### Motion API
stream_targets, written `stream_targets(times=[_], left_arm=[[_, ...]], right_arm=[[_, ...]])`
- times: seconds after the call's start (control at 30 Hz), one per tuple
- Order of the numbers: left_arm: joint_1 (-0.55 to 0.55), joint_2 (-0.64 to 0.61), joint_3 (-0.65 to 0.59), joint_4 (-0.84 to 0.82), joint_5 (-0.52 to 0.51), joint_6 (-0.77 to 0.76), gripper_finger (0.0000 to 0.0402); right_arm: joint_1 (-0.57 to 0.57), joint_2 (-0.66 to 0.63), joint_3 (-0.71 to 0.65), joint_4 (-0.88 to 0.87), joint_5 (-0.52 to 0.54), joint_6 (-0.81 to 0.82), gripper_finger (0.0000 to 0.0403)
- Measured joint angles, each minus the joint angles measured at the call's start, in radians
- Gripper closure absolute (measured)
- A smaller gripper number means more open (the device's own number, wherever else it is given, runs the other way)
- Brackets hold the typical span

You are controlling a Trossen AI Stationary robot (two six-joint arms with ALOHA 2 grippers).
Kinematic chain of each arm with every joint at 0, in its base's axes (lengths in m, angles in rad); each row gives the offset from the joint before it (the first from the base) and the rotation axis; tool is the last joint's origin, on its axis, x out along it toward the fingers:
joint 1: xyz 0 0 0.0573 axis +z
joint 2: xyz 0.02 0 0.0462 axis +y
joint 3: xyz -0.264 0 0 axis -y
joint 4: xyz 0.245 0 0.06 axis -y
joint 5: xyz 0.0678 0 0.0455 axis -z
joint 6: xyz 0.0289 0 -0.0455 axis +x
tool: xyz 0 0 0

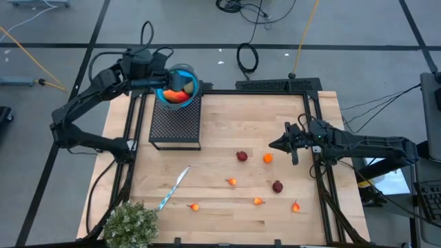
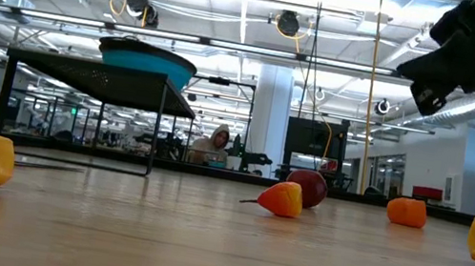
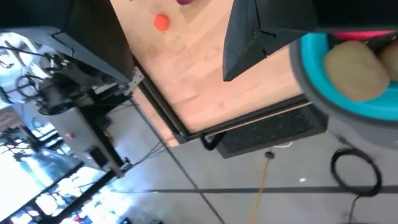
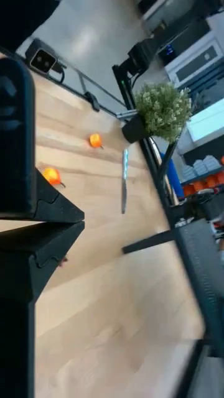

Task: Pick & Place Fruit
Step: Put the red pomegranate into the blue strainer bowl on the shelf

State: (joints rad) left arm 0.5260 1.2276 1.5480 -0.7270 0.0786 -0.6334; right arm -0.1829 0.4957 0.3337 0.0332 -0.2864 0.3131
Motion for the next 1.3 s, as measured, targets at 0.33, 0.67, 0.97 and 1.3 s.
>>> stream_targets(times=[0.33,0.67,0.97,1.3], left_arm=[[-0.077,0.006,0.000,-0.030,0.062,-0.032,0.0158],[-0.203,0.019,0.000,-0.030,0.043,-0.205,0.0158],[-0.303,0.019,0.000,-0.029,-0.028,-0.286,0.0158],[-0.368,0.018,0.000,-0.119,-0.072,-0.220,0.0158]], right_arm=[[0.002,0.000,-0.045,0.000,-0.004,0.174,0.0403],[0.002,0.000,-0.056,0.000,-0.010,0.174,0.0403],[0.002,0.000,-0.056,0.001,-0.033,0.148,0.0403],[0.002,0.003,-0.056,0.113,-0.033,0.149,0.0403]])
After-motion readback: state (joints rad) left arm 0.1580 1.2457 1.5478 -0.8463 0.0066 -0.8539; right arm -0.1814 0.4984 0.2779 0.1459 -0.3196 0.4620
